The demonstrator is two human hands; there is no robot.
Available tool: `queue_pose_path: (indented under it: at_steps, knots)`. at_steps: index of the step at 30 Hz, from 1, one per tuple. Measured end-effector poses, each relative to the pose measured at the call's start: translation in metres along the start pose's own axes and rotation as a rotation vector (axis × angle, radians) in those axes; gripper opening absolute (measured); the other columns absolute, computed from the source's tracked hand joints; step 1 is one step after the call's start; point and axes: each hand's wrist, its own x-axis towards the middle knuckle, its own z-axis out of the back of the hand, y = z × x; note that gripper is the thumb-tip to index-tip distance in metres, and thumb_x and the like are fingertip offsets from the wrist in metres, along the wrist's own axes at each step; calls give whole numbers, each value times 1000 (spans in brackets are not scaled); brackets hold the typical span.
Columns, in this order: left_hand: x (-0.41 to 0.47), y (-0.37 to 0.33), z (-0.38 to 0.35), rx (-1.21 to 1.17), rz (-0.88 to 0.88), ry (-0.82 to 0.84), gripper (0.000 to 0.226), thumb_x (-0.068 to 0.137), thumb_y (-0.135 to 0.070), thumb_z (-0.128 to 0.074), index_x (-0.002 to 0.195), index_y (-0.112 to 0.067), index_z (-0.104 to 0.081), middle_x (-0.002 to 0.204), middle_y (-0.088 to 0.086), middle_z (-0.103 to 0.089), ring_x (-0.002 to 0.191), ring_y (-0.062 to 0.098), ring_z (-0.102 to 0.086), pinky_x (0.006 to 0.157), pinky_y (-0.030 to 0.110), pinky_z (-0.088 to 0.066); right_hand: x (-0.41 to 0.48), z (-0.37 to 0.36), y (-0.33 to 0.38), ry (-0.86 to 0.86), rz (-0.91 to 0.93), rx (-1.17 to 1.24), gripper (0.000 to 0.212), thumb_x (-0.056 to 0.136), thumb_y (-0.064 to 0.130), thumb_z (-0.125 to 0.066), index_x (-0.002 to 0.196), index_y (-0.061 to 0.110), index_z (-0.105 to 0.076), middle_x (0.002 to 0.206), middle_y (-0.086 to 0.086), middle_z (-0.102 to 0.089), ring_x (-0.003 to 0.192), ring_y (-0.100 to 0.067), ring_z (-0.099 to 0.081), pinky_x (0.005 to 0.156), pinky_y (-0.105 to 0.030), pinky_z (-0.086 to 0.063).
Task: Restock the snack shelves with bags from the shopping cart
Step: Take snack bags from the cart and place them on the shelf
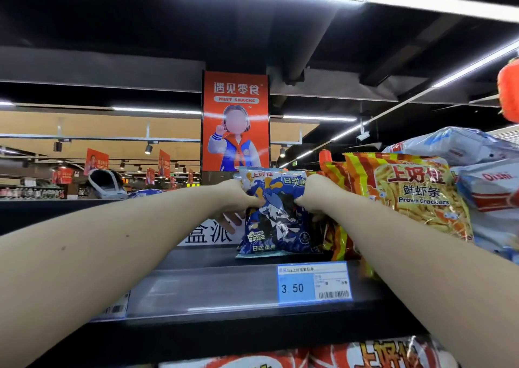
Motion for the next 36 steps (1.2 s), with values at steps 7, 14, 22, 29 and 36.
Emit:
queue_pose_path:
  at_steps: [7,14,22,29,36]
  knots:
    - [-10,-11,12,337,-145,-264,38,84,-46,-71,88,-13,-53,84,4,-57,69,14,-50,55,25,-42,-4,4,7,-217,118,2,20,90,22,-68,91,10,-52,82,-6,-61,68,-20,-66,53,-27,-54]
    - [-35,-27,30,650,-424,-398,19,88,-26,-63,105,-19,-57,104,2,-58,92,20,-54,72,34,-46,-22,13,22,-222,358,-321,25,89,22,-65,111,17,-56,112,-2,-58,100,-21,-57,77,-32,-53]
    - [-93,-42,8,875,-592,-541,24,90,-26,-55,113,-21,-54,112,4,-59,103,26,-53,85,41,-40,-85,21,15,-442,399,-554,25,90,28,-58,112,18,-57,105,-2,-60,99,-22,-55,80,-33,-47]
    - [-157,-51,-65,672,-704,-580,24,89,-27,-54,112,-20,-52,119,5,-57,116,29,-48,96,48,-35,-176,33,-25,-732,354,-634,10,80,24,-66,86,17,-64,84,-2,-64,79,-23,-58,68,-35,-44]
    - [-223,-79,-160,377,-824,-572,27,83,-28,-58,109,-20,-55,113,5,-59,111,32,-50,93,46,-35,-292,52,-92,-628,83,-830,20,64,19,-74,78,13,-61,75,-7,-61,72,-32,-58,55,-33,-39]
